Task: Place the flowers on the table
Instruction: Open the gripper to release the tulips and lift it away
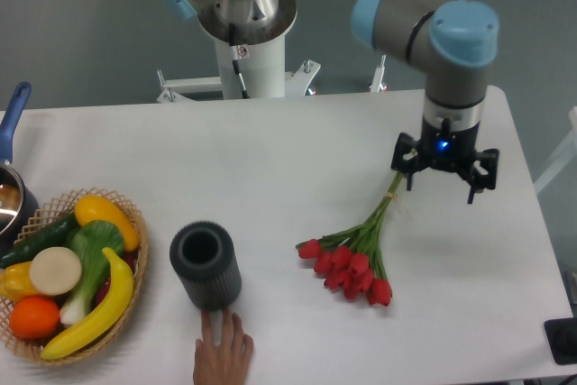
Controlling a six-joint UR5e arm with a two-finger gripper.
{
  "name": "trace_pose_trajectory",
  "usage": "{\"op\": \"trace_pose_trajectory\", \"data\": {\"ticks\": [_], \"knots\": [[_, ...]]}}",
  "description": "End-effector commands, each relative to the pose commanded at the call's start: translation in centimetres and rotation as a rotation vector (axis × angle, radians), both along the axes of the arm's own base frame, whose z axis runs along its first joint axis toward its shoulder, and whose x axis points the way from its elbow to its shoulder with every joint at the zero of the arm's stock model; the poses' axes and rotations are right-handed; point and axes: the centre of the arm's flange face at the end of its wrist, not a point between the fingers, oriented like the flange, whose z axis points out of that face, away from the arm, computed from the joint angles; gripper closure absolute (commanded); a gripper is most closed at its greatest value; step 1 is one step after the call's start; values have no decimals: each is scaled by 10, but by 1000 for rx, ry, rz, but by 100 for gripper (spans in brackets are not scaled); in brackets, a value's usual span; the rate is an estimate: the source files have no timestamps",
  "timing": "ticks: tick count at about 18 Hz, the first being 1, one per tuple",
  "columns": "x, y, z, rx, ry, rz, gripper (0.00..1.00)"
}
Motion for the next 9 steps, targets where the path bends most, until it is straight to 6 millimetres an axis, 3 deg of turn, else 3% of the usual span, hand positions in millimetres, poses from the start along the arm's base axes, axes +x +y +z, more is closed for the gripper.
{"op": "trace_pose_trajectory", "data": {"ticks": [5, 9], "knots": [[-20, -51, -9, -29, 3, -104, 0], [-30, -68, -11, -12, 5, -124, 0]]}}
